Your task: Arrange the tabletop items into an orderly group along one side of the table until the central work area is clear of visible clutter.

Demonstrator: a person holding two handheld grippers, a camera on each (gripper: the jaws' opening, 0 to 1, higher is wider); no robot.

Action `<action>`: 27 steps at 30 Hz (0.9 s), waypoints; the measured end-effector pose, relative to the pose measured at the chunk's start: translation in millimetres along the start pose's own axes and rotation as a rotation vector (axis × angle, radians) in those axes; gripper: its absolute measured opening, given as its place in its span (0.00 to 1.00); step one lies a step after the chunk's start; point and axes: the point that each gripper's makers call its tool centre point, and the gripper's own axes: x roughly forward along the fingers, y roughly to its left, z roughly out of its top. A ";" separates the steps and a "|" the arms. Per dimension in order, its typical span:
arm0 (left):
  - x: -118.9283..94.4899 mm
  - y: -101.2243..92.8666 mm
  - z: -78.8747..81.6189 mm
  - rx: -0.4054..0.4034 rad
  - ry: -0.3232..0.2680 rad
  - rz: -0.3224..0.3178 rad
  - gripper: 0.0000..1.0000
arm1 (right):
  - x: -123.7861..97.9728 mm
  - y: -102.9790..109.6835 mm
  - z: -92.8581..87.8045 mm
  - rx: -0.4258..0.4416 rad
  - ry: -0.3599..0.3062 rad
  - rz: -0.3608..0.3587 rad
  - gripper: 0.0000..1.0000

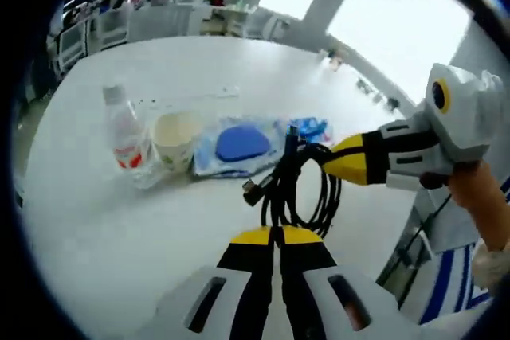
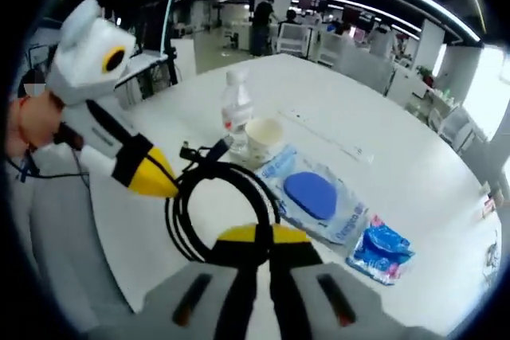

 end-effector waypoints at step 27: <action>71.4 -154.3 54.9 0.195 0.017 -0.234 0.00 | -129.6 -104.6 -72.6 0.235 -0.023 -0.219 0.00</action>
